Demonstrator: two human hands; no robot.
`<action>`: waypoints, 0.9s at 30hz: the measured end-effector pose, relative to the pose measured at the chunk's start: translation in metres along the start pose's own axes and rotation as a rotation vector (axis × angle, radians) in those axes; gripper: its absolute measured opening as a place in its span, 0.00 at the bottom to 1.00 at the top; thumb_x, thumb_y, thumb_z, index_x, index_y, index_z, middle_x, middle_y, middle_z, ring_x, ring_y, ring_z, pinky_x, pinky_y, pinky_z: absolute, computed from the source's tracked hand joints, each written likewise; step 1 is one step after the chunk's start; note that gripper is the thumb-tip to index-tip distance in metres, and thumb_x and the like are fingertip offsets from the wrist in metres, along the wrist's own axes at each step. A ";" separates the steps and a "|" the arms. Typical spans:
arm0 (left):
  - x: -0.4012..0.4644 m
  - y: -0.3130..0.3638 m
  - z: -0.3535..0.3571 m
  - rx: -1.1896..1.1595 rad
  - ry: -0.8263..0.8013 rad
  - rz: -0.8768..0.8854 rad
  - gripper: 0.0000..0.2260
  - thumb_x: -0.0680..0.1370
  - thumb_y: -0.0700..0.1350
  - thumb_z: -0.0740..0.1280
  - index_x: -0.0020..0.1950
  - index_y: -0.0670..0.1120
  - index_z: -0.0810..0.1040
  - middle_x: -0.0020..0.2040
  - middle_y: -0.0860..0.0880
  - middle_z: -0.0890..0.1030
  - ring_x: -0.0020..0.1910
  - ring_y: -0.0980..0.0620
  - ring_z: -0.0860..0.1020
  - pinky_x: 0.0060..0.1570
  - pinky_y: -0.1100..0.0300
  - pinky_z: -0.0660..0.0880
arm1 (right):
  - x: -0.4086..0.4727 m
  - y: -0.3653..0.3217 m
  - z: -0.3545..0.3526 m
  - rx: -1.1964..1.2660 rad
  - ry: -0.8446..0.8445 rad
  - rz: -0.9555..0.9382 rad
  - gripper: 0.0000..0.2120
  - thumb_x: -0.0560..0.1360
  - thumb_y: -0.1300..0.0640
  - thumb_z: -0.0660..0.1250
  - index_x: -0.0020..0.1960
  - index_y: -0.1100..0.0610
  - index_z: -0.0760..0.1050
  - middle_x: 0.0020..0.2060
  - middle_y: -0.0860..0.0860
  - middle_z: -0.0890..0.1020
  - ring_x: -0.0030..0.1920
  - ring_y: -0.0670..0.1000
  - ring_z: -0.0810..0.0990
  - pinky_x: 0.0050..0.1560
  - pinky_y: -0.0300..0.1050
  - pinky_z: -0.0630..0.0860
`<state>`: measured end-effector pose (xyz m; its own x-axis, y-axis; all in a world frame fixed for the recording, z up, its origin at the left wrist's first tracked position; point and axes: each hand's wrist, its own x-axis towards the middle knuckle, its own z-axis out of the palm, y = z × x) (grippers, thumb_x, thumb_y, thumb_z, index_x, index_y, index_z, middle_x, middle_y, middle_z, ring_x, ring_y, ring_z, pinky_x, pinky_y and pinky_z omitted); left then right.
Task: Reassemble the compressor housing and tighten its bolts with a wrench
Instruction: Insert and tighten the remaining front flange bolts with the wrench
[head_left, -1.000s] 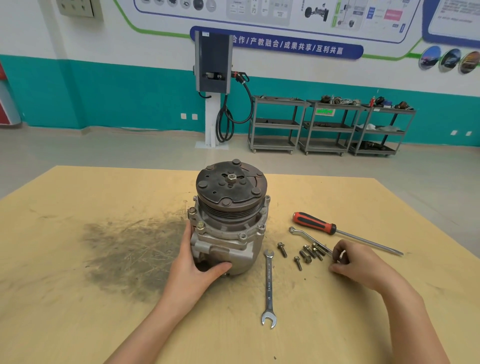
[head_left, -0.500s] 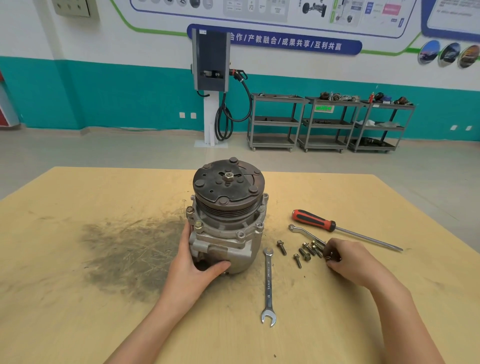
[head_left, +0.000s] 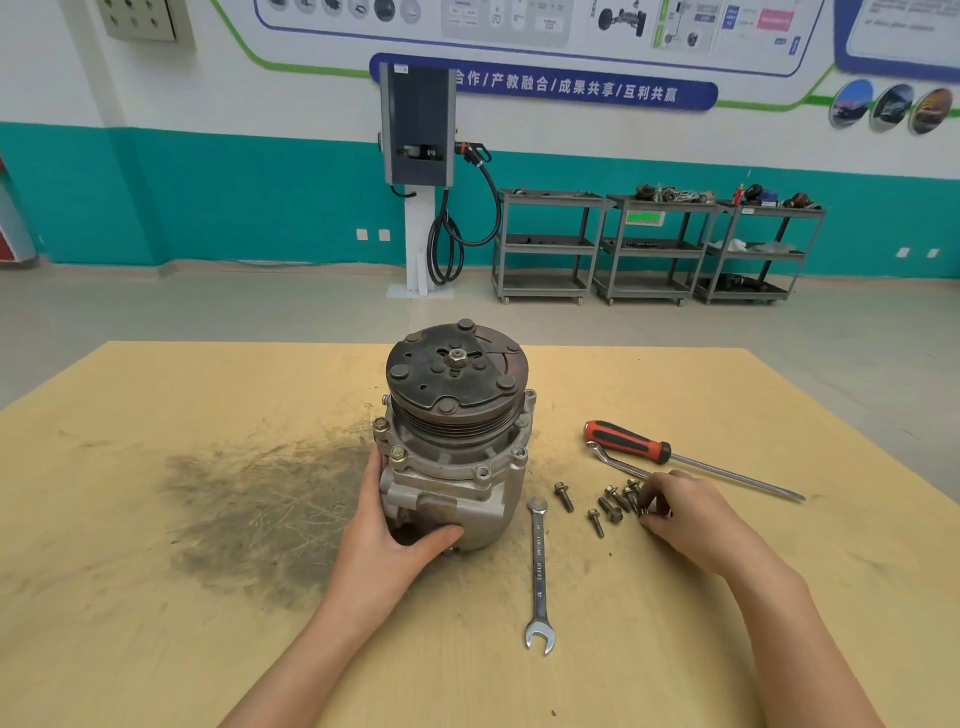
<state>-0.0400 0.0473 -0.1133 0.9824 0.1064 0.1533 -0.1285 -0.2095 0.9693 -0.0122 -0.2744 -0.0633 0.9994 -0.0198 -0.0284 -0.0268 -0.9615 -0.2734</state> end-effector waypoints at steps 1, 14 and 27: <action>0.000 -0.001 0.000 0.000 0.002 -0.001 0.55 0.66 0.48 0.81 0.82 0.55 0.49 0.65 0.70 0.71 0.60 0.77 0.71 0.58 0.79 0.66 | 0.000 0.000 0.001 -0.006 -0.001 -0.006 0.06 0.77 0.57 0.67 0.48 0.49 0.71 0.46 0.48 0.74 0.46 0.48 0.72 0.44 0.38 0.65; 0.001 -0.002 0.001 0.013 0.005 0.010 0.54 0.67 0.45 0.81 0.82 0.56 0.49 0.64 0.71 0.71 0.60 0.74 0.71 0.54 0.84 0.64 | -0.003 -0.095 -0.050 1.432 0.216 -0.400 0.05 0.75 0.62 0.68 0.51 0.59 0.77 0.38 0.54 0.83 0.34 0.48 0.75 0.29 0.37 0.70; -0.001 0.003 0.001 0.033 0.015 0.028 0.53 0.68 0.43 0.81 0.82 0.54 0.50 0.67 0.65 0.72 0.69 0.60 0.72 0.68 0.66 0.66 | 0.008 -0.119 -0.048 1.040 0.305 -0.393 0.05 0.78 0.63 0.66 0.49 0.54 0.78 0.36 0.49 0.81 0.33 0.42 0.75 0.34 0.35 0.71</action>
<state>-0.0417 0.0458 -0.1112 0.9764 0.1143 0.1834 -0.1513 -0.2448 0.9577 0.0004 -0.1736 0.0146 0.9027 0.0292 0.4292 0.4240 -0.2284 -0.8764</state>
